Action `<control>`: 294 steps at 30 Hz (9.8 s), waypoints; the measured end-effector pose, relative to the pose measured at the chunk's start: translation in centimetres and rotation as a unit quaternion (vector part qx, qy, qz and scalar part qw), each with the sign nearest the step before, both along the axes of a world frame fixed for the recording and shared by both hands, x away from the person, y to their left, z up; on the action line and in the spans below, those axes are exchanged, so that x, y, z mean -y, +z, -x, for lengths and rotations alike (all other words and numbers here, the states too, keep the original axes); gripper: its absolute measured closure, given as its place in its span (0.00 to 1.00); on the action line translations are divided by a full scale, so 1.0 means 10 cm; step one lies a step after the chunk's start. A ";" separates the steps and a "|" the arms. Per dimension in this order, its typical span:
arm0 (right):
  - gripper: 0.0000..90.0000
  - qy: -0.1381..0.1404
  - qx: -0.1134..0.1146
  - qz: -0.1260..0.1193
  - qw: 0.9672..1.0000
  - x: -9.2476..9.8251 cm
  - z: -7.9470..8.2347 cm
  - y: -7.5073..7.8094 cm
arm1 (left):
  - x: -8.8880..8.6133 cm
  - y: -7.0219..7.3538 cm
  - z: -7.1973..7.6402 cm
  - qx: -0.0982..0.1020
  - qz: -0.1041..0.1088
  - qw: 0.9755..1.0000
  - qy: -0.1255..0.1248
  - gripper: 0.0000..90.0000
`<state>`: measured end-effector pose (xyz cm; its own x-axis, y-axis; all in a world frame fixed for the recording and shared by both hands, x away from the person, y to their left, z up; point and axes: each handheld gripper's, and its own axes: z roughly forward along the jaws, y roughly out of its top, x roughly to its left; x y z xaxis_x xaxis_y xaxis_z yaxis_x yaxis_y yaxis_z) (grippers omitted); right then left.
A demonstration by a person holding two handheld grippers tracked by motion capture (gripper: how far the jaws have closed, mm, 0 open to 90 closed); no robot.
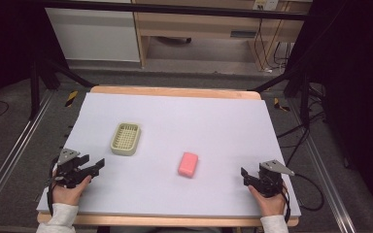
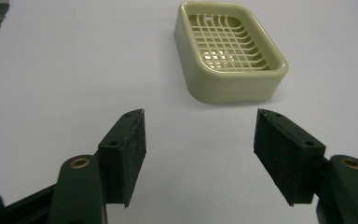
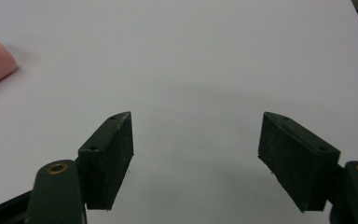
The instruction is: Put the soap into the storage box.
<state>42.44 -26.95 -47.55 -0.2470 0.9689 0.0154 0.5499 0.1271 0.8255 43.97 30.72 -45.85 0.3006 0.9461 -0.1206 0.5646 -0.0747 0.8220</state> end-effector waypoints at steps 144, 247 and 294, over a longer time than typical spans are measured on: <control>0.40 0.018 0.004 0.002 1.000 -0.06 0.05 -0.03 | 1.90 0.34 -0.32 0.008 -0.033 0.986 -0.163 0.25; 0.42 0.024 -0.008 0.000 1.000 -0.06 0.04 -0.04 | 2.78 -0.13 -0.48 -0.095 -0.071 0.972 -0.201 0.40; 0.41 0.024 -0.009 -0.001 1.000 -0.07 0.03 -0.04 | 2.57 -0.09 -0.56 -0.112 -0.130 0.956 -0.237 0.41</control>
<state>42.09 -26.29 -47.97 -0.2934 0.9558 0.0210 0.5573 0.1531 0.8161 49.55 5.01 -46.76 0.6968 0.7171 -0.0106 0.5768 -0.5515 0.6026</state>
